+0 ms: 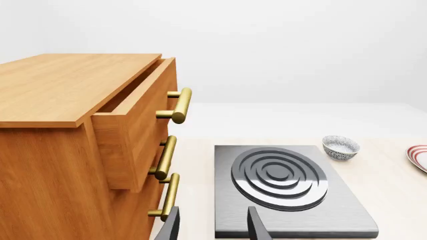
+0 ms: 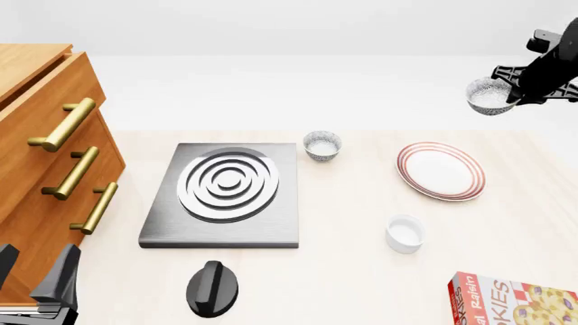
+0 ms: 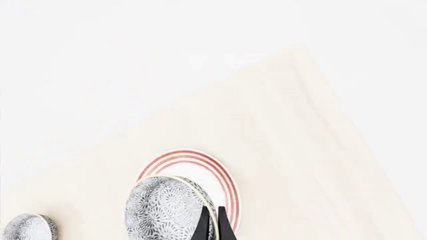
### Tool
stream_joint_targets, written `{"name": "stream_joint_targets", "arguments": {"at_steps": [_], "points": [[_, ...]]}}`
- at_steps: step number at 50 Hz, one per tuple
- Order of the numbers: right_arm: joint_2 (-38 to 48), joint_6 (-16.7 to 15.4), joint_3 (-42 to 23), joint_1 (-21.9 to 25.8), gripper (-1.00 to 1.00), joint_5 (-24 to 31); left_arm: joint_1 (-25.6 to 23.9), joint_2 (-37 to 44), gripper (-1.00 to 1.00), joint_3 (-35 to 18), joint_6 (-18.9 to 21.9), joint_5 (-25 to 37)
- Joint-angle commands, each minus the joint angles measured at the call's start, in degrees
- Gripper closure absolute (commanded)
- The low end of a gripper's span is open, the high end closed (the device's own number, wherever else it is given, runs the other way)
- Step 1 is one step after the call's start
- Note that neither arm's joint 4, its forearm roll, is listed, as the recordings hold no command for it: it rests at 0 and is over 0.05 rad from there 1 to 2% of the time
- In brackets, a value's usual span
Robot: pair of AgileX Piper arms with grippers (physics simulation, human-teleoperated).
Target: Pick the akita bowl next to the cookies box and place it on the plate.
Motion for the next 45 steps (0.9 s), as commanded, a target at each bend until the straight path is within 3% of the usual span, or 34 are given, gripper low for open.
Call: {"name": "stream_joint_targets", "arguments": {"at_steps": [1, 13, 26, 29, 34, 45], "points": [[1.86, 0.74, -0.41, 2.09, 1.00, -1.03, -0.01, 0.01, -1.00, 0.00, 0.00, 0.00], [1.89, 1.74, 2.46, 3.35, 1.00, -2.91, 0.04, -0.26, -1.00, -0.02, 0.02, 0.25], [-2.46, 11.09, 17.17, 5.36, 1.00, -12.90, 0.04, -0.23, -1.00, 0.01, 0.01, 0.20], [-2.49, 10.81, 18.49, 3.68, 1.00, -13.47, 0.05, -0.17, -1.00, 0.03, 0.01, 0.13], [-3.46, 14.00, 22.61, 3.41, 1.00, -16.90, 0.05, -0.01, -1.00, 0.04, 0.01, -0.04], [-3.64, 16.43, 27.61, 2.74, 1.00, -20.71, 0.05, 0.16, -1.00, 0.05, 0.01, -0.22]]}}
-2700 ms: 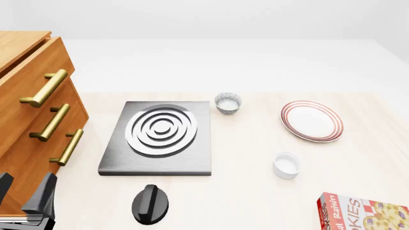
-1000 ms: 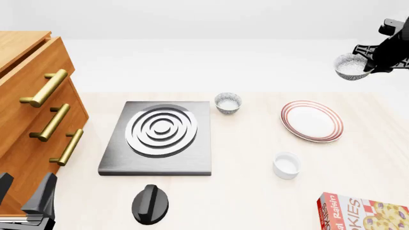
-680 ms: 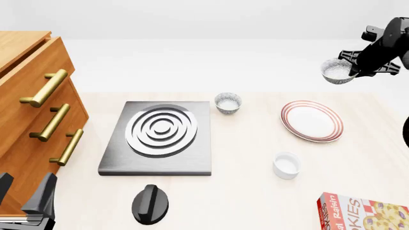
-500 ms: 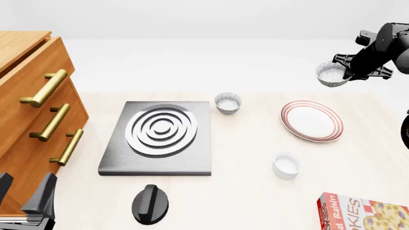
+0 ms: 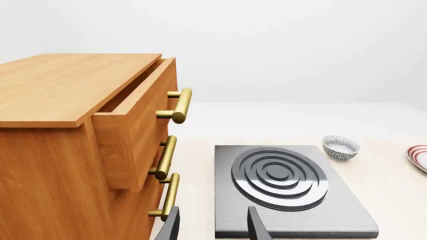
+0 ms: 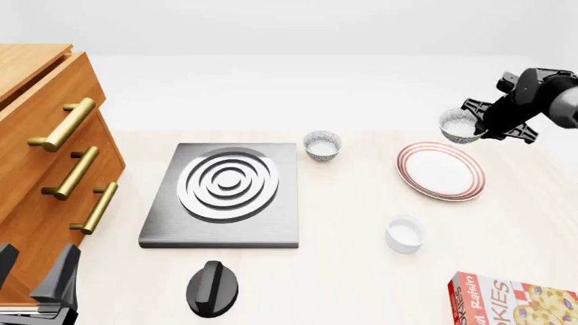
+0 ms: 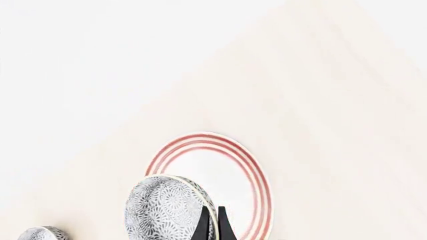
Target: Pick the akita bowl next to the cookies box and place it on the plate.
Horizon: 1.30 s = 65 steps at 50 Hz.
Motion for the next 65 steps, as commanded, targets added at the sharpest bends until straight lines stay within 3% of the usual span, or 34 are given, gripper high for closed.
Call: {"name": "stream_joint_targets", "arguments": {"at_steps": [1, 29, 53, 65], "points": [[-1.04, 3.70, 6.10, -0.73, 1.00, -4.85, 0.00, 0.13, -1.00, 0.01, 0.00, -0.15], [-0.33, 7.63, 10.59, 0.61, 1.00, -10.22, 0.01, -0.32, -1.00, -0.04, 0.00, 0.32], [2.13, 7.64, 8.19, 1.18, 1.00, -9.55, 0.00, -0.31, -1.00, -0.04, -0.02, 0.33], [2.21, 7.84, 10.14, 1.14, 1.00, -11.18, 0.01, -0.31, -1.00, -0.04, -0.02, 0.34]]}}
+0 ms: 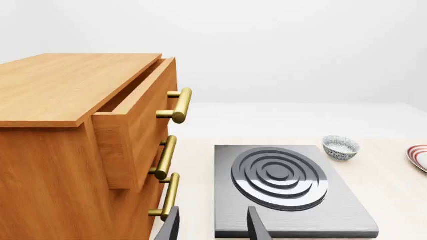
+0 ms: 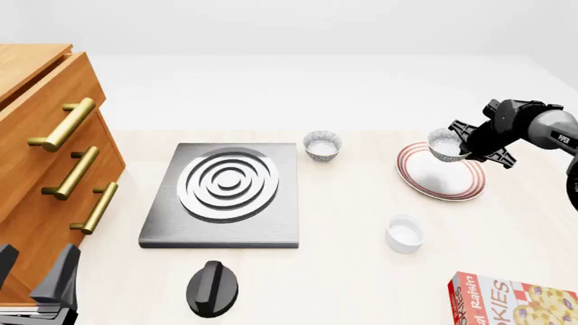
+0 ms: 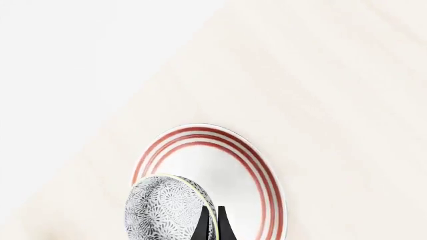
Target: Pick the akita bowl next to the cookies box and place it on the plate.
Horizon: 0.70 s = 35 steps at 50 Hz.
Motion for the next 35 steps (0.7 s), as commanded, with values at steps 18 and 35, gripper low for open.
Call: {"name": "stream_joint_targets", "arguments": {"at_steps": [18, 35], "points": [[1.14, 0.68, 3.56, 0.23, 1.00, -3.76, 0.00, 0.00, -1.00, 0.00, 0.00, 0.01], [2.17, 1.07, 4.59, 0.38, 1.00, -5.31, 0.01, 0.00, -1.00, 0.00, -0.01, 0.00]]}}
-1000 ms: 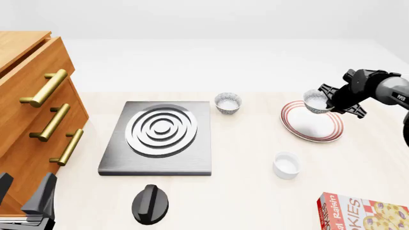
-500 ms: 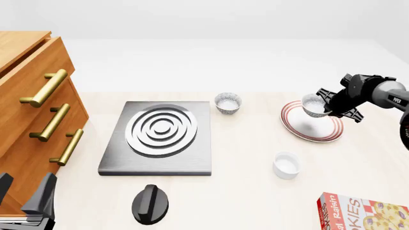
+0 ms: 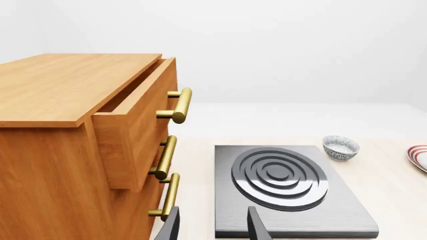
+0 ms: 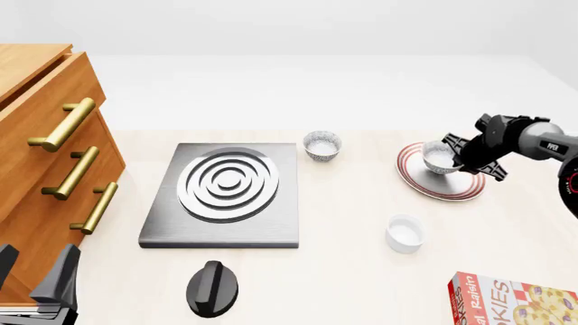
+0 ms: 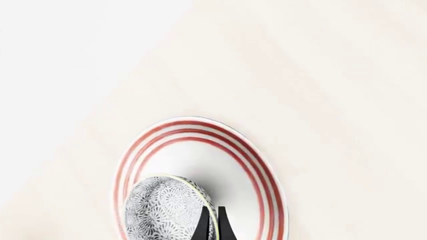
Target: Pick the akita bowl next to the cookies box and place it on the plate.
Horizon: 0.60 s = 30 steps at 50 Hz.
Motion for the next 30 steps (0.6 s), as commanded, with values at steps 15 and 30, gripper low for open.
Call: {"name": "stream_joint_targets", "arguments": {"at_steps": [15, 30], "points": [[0.98, 1.81, 3.36, -0.62, -1.00, -3.87, 0.00, 0.00, -1.00, 0.00, 0.00, -0.01], [-3.76, 3.84, 8.34, -0.27, -1.00, -6.16, 0.00, 0.00, -1.00, 0.00, 0.00, 0.00]]}}
